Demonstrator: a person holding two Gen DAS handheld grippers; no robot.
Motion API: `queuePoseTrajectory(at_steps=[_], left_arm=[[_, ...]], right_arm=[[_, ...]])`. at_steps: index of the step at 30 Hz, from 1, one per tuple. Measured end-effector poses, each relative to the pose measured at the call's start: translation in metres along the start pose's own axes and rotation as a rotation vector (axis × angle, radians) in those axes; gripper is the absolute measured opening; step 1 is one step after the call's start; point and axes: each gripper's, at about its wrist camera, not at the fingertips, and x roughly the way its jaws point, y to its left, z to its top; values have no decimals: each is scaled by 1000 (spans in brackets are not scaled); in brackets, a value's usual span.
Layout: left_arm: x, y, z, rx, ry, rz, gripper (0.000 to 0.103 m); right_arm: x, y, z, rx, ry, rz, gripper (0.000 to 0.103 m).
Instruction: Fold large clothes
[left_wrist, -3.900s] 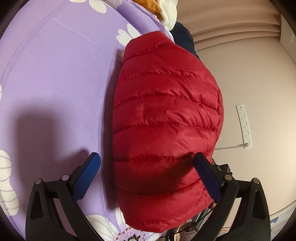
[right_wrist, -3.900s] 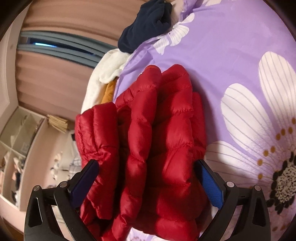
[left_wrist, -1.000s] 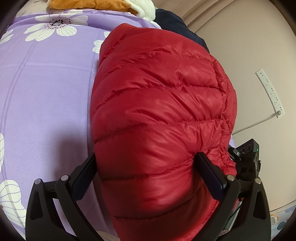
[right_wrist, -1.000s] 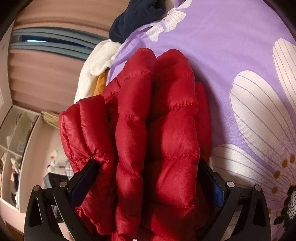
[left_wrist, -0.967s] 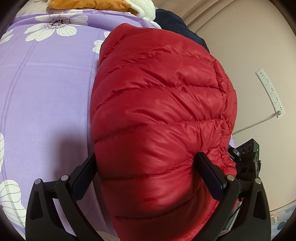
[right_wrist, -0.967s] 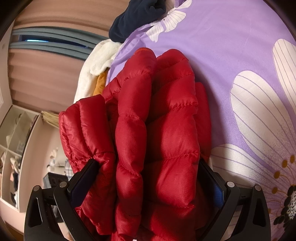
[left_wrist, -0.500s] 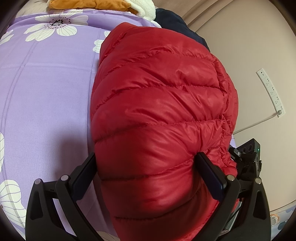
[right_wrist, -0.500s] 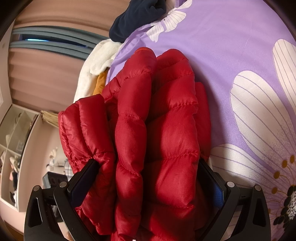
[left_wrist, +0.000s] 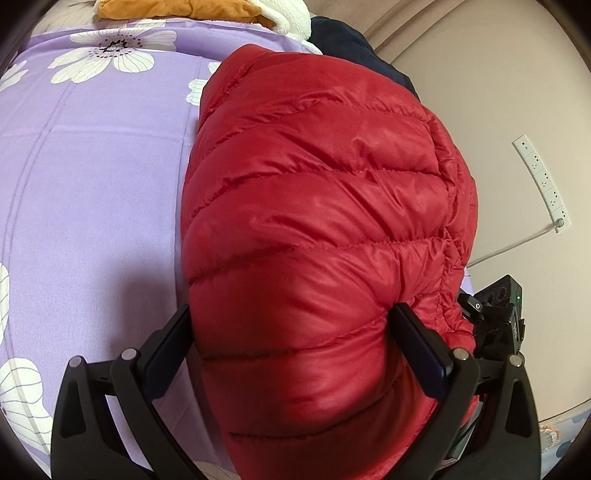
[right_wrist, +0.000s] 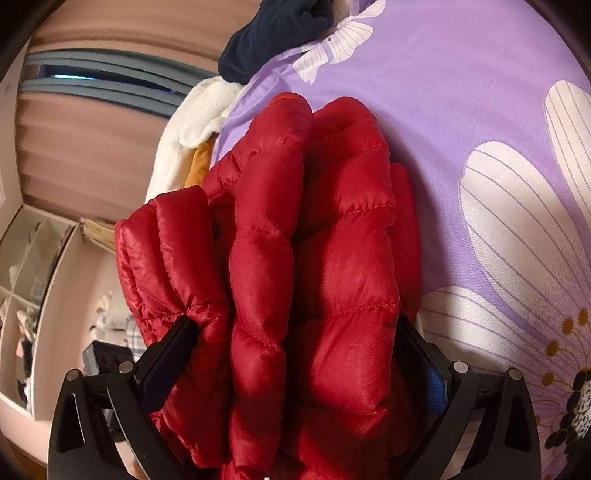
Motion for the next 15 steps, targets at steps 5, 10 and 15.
queuePoseTrajectory(at_steps=[5, 10, 15], left_arm=[[0, -2, 0, 7, -1, 13, 103], [-2, -6, -1, 24, -15, 34, 102], [-4, -11, -2, 48, -32, 55, 100]], right_arm=[[1, 4, -2, -13, -2, -24, 102], [1, 8, -2, -34, -8, -53, 102], [-1, 11, -4, -51, -26, -69, 98]])
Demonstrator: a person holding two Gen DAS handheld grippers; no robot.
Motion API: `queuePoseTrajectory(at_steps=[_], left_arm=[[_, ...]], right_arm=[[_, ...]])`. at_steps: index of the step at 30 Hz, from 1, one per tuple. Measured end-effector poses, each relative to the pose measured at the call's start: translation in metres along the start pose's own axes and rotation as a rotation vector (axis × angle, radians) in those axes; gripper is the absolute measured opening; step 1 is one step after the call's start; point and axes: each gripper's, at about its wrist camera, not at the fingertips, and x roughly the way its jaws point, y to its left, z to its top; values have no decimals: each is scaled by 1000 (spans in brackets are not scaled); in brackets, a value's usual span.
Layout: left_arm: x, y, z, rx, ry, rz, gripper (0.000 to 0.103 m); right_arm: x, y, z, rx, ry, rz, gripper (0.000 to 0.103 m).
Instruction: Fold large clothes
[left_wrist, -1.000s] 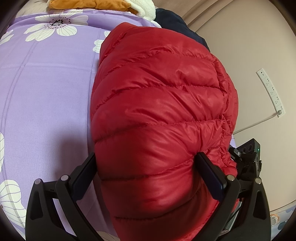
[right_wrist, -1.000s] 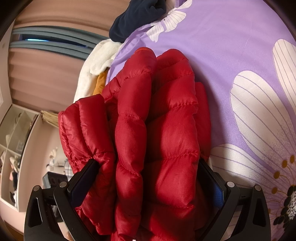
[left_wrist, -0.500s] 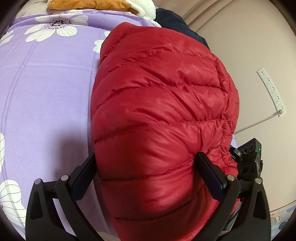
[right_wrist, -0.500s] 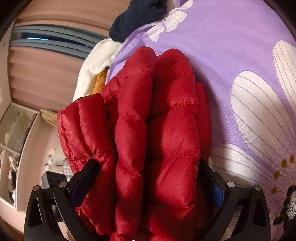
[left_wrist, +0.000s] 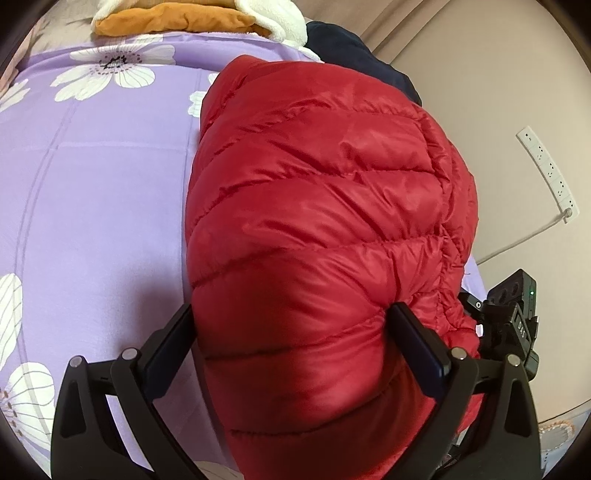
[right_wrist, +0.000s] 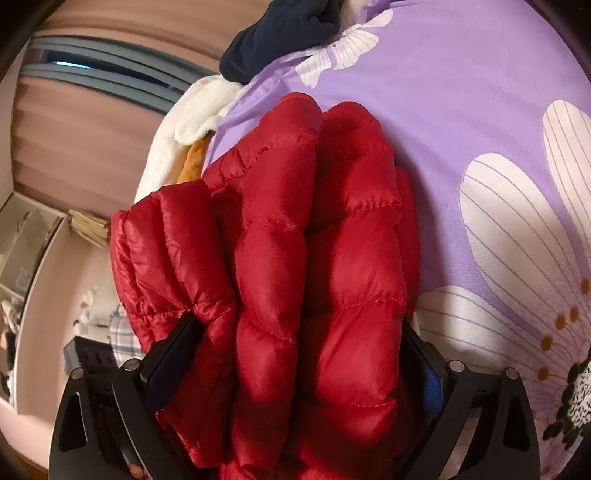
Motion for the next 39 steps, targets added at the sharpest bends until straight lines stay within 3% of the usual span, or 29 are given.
queuePoseTrajectory(at_steps=[8, 19, 39], left_arm=[[-5, -10, -3, 43, -35, 29, 87], [-17, -14, -9, 53, -55, 20, 74], [-64, 8, -16, 17, -141, 25, 73]], right_arm=[[-7, 17, -1, -97, -32, -36, 70], [-10, 36, -2, -204, -84, -67, 48], [1, 76, -8, -376, -134, 2, 42]])
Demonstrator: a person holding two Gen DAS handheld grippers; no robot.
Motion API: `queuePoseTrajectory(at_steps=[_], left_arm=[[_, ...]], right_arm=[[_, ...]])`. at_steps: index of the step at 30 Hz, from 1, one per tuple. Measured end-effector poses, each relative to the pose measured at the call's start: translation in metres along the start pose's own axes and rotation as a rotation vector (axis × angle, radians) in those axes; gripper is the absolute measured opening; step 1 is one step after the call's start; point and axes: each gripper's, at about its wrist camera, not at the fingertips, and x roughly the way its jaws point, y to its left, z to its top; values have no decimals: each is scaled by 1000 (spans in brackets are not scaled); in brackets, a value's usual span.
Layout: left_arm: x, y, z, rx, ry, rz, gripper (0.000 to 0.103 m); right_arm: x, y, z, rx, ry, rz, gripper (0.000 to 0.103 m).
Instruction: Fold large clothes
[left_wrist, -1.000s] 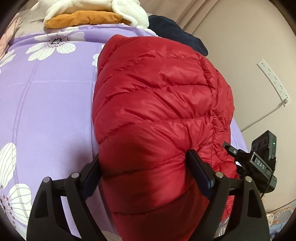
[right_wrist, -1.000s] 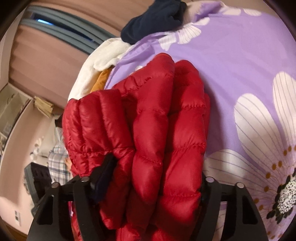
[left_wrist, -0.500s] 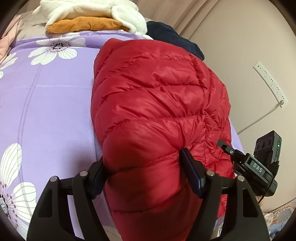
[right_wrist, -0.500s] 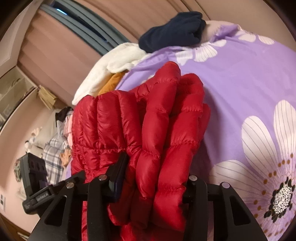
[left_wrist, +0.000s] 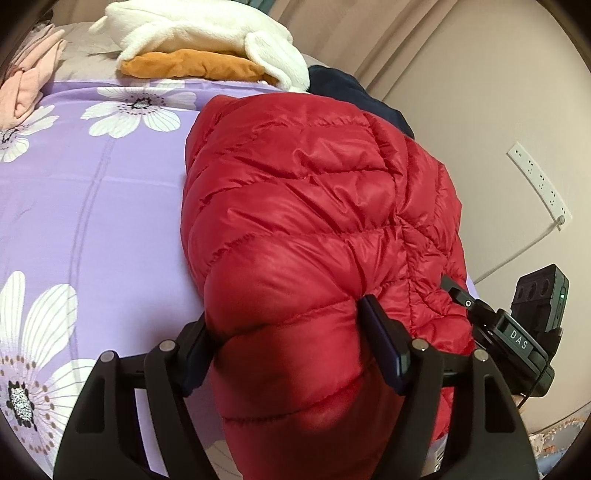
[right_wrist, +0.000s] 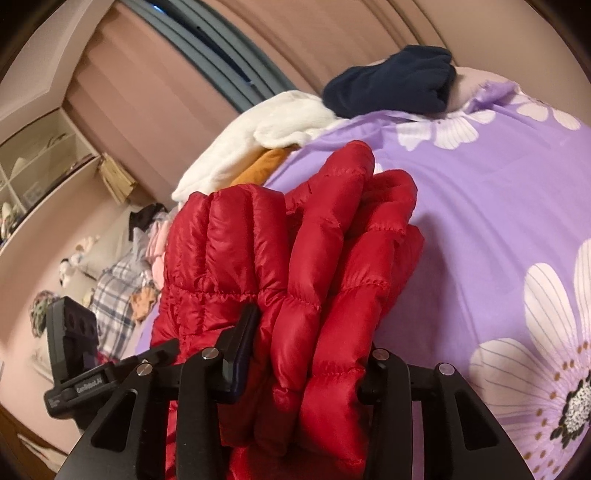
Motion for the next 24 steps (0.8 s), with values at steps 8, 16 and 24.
queuePoseTrajectory(at_steps=[8, 16, 24], left_arm=[[-14, 13, 0, -23, -27, 11, 73], [-28, 22, -1, -36, -50, 27, 73], [-42, 29, -7, -54, -67, 43, 73]], right_arm=[[11, 16, 3, -52, 1, 26, 42], [19, 25, 5, -80, 8, 48, 42], [32, 39, 4, -106, 20, 59, 42]])
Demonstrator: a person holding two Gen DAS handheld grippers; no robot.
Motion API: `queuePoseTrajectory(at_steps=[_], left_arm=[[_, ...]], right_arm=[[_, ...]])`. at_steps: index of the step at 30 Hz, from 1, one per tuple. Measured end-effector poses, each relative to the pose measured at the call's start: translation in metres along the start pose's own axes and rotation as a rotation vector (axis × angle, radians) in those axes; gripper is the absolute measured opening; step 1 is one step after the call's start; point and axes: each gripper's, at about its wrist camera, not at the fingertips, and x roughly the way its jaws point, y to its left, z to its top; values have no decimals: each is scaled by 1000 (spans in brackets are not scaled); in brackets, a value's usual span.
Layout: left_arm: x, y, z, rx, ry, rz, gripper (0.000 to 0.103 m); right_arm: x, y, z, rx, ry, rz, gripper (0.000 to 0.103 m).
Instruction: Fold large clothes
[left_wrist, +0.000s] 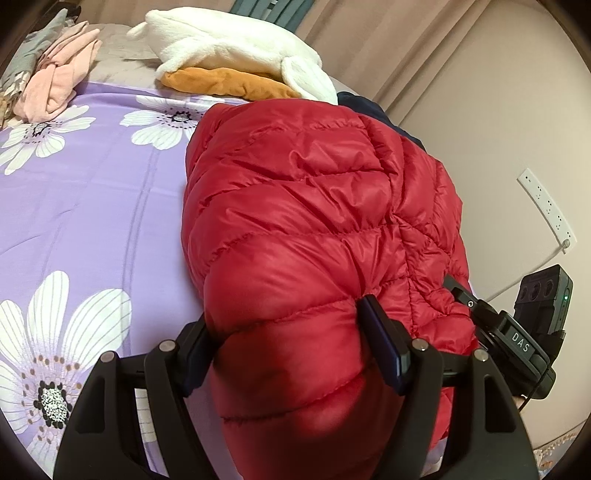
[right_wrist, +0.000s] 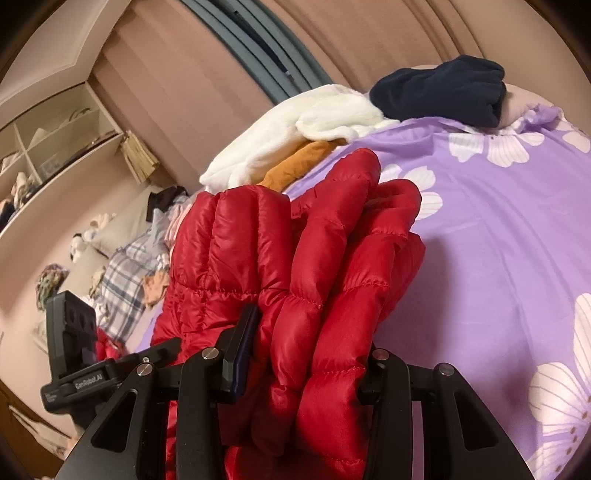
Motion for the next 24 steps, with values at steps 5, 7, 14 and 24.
queuePoseTrajectory(at_steps=[5, 7, 14, 24], left_arm=[[-6, 4, -2, -14, -6, 7, 73], [-9, 6, -3, -21, -9, 10, 73], [-16, 14, -5, -39, -19, 19, 73], [-27, 24, -5, -58, -34, 28, 73]], right_arm=[[8, 6, 3, -18, 12, 9, 42], [12, 7, 4, -23, 18, 12, 42], [20, 13, 4, -44, 25, 25, 42], [32, 22, 5, -62, 30, 56, 42]])
